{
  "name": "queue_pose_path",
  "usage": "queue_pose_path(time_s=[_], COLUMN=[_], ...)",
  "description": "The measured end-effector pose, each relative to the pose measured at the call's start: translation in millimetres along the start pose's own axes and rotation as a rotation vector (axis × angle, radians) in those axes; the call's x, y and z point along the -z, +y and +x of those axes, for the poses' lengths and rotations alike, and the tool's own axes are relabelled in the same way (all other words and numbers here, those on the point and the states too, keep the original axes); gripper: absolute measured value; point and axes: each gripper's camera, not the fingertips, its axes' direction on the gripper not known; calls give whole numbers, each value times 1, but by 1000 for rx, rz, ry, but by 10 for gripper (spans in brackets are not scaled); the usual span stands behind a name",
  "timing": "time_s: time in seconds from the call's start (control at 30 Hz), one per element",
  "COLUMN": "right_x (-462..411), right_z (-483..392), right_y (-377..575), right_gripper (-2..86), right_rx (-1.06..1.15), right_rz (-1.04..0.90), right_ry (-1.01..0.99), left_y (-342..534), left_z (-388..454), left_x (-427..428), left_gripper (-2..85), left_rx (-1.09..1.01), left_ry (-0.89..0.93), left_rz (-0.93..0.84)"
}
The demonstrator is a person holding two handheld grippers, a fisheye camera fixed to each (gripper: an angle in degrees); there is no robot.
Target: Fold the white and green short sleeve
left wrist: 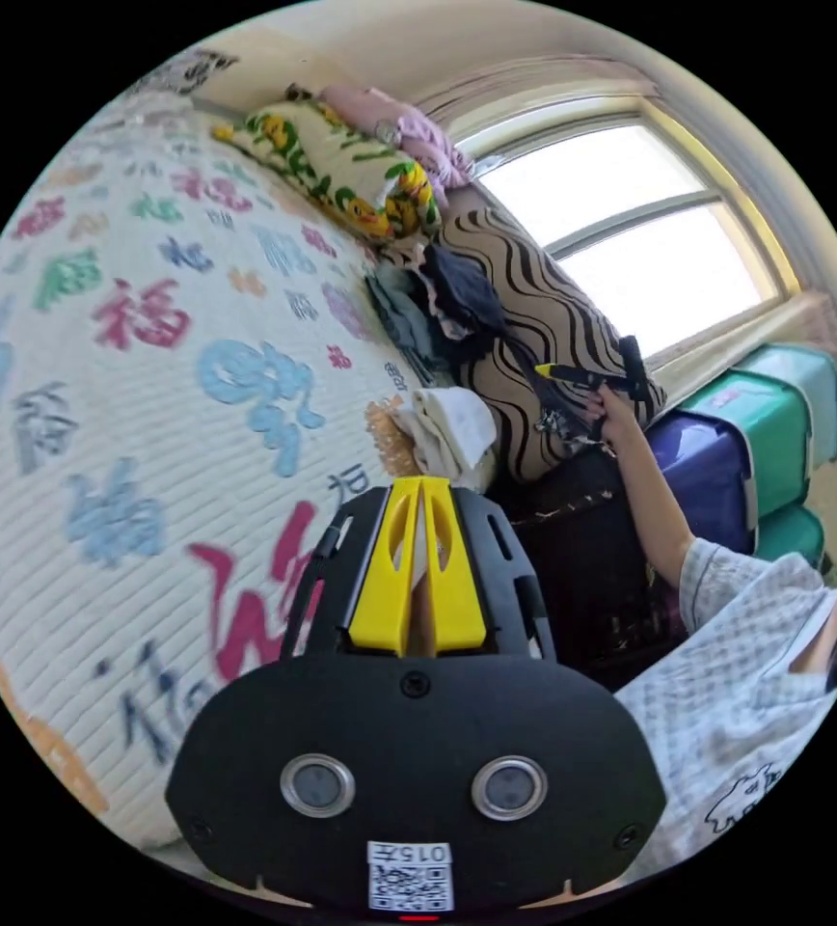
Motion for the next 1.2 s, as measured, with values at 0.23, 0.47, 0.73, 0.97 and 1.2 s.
queue_pose_path(time_s=[0.23, 0.47, 0.73, 0.97, 1.2], right_x=[-10, -102, -186, -299, -424], right_z=[-326, -601, -794, -962, -1102], right_y=[114, 219, 235, 179, 150], right_gripper=[-6, -9, -7, 65, 53], right_rx=[326, 456, 793, 883, 1094], right_rz=[479, 623, 474, 314, 36], right_ry=[-93, -268, -420, -449, -343], left_y=[119, 255, 321, 341, 332], left_z=[133, 242, 311, 388, 467], left_x=[262, 484, 616, 689, 765], left_gripper=[22, 131, 132, 127, 104], left_rx=[-51, 195, 430, 479, 473], left_ry=[-443, -993, -1103, -1021, -874], left_rz=[251, 582, 629, 772, 892])
